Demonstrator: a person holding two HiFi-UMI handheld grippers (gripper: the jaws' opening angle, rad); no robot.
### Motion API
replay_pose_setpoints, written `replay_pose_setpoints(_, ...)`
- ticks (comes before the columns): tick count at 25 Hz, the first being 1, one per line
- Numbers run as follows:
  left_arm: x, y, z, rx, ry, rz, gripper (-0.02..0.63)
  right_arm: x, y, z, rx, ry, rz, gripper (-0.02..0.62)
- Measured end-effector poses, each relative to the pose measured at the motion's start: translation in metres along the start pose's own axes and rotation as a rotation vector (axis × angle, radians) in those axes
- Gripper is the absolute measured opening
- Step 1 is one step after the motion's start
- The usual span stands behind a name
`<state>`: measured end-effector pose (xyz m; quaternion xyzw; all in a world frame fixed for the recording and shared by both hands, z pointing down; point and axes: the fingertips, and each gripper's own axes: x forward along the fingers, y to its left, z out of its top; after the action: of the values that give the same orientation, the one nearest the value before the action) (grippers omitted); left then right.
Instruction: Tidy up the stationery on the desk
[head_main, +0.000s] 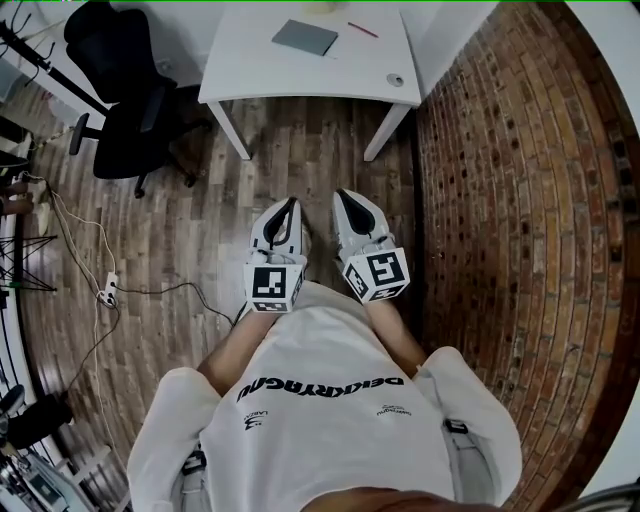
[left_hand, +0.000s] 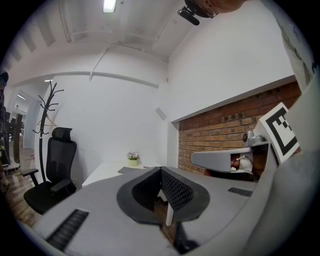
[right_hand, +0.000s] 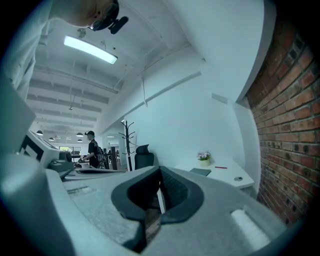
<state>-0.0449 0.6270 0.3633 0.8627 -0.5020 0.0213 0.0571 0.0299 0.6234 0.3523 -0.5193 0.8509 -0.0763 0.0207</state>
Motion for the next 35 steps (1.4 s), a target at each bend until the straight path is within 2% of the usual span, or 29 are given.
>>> replay_pose_setpoints(11, 0.149, 0.076, 0.018, -0.031, -0.012, 0.025, -0.002, 0.141, -0.088, 0.016, -0.004, 0.007, -0.006, 0.000)
replay_pose_setpoints(22, 0.300, 0.163, 0.045, -0.063, 0.018, -0.002, -0.002, 0.293, -0.164, 0.039, 0.011, 0.057, -0.038, 0.000)
replay_pose_setpoints(29, 0.370, 0.209, 0.051, -0.102, 0.042, -0.014, -0.002, 0.366, -0.197, 0.045, 0.020, 0.093, -0.062, 0.001)
replay_pose_setpoints(35, 0.406, 0.241, 0.041, -0.158, 0.091, -0.008, -0.002, 0.410, -0.215, 0.038, 0.036, 0.147, -0.084, 0.002)
